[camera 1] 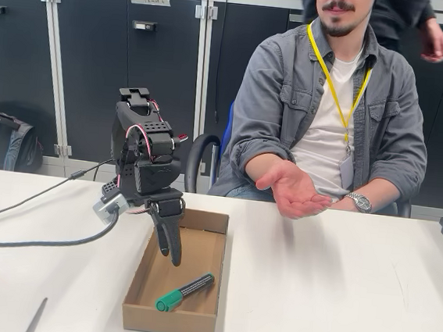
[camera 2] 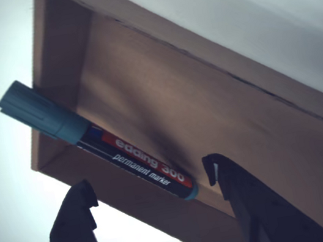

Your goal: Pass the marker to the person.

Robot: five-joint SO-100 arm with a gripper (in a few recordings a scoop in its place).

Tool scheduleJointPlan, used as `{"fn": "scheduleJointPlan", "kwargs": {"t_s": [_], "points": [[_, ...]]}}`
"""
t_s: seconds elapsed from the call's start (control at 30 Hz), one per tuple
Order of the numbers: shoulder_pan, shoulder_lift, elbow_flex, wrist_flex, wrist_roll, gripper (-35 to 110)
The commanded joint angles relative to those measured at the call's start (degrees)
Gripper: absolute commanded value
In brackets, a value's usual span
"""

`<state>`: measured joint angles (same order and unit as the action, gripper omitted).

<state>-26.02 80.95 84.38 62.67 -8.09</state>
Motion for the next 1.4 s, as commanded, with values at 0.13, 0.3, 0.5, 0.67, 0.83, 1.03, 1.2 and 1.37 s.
{"fn": "scheduleJointPlan", "kwargs": {"t_s": [0.13,0.3,0.5,0.67,0.83,1.03,1.2,1.37], "points": [[0.0,0.9,4.6,-19.2,-14.9,41],[-0.9,0.4,6.8,-27.2,-23.0,41],[-3.3,-1.8,1.7,-24.3,-20.9,41],[-5.3,-5.8,-4.7,-17.9,-9.4,41],[-6.4,-8.2,-5.2,-17.1,-2.1,41],[-5.4,-9.8,-4.7,-18.5,1.4,41],[-4.5,-10.5,-9.1,-22.9,1.2,40],[-4.3,-11.2,-10.6,-19.1,1.4,40]]}}
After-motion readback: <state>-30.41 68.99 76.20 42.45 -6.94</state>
